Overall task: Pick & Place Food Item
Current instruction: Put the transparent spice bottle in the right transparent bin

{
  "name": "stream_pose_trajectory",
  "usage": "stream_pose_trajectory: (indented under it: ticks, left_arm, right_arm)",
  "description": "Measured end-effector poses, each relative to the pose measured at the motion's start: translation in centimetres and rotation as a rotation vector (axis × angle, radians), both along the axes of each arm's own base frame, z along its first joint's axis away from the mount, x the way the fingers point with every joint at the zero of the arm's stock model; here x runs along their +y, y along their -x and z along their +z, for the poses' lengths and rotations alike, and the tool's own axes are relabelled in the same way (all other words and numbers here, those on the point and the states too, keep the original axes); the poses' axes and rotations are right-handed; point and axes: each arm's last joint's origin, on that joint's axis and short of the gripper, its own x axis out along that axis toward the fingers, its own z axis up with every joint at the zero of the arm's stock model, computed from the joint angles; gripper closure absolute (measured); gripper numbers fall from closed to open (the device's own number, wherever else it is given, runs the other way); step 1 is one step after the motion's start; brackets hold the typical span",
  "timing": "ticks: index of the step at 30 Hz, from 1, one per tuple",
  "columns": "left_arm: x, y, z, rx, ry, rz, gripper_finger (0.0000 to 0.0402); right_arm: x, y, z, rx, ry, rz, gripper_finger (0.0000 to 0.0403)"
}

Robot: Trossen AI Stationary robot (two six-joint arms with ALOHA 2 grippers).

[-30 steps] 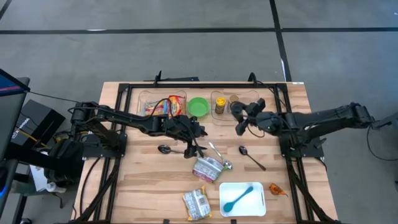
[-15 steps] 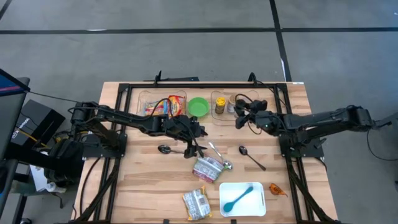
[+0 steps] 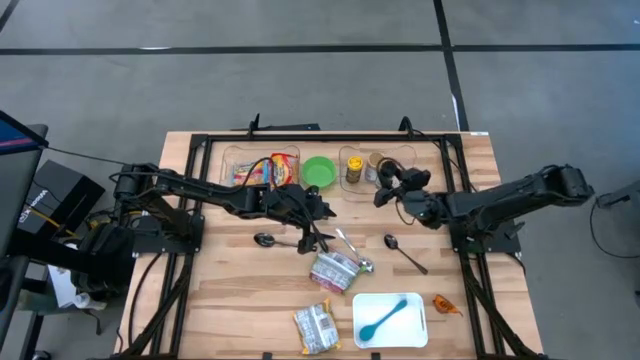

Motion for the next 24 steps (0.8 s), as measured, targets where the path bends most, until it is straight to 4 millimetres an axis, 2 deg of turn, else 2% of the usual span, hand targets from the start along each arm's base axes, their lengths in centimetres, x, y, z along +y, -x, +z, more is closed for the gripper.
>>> stream_pose_trajectory:
  ticks: [16,24]
  left_arm:
    - [0.0,0.0,0.0,-0.001,-0.002,-0.001,0.01]
    - [0.0,0.0,0.0,-0.002,-0.002,-0.001,0.01]
  right_arm:
    - [-0.8,-4.9,-3.3,0.08,0.056,-0.1,0.0203]
    - [-1.1,-5.9,-5.1,0.058,0.034,-0.168,0.02]
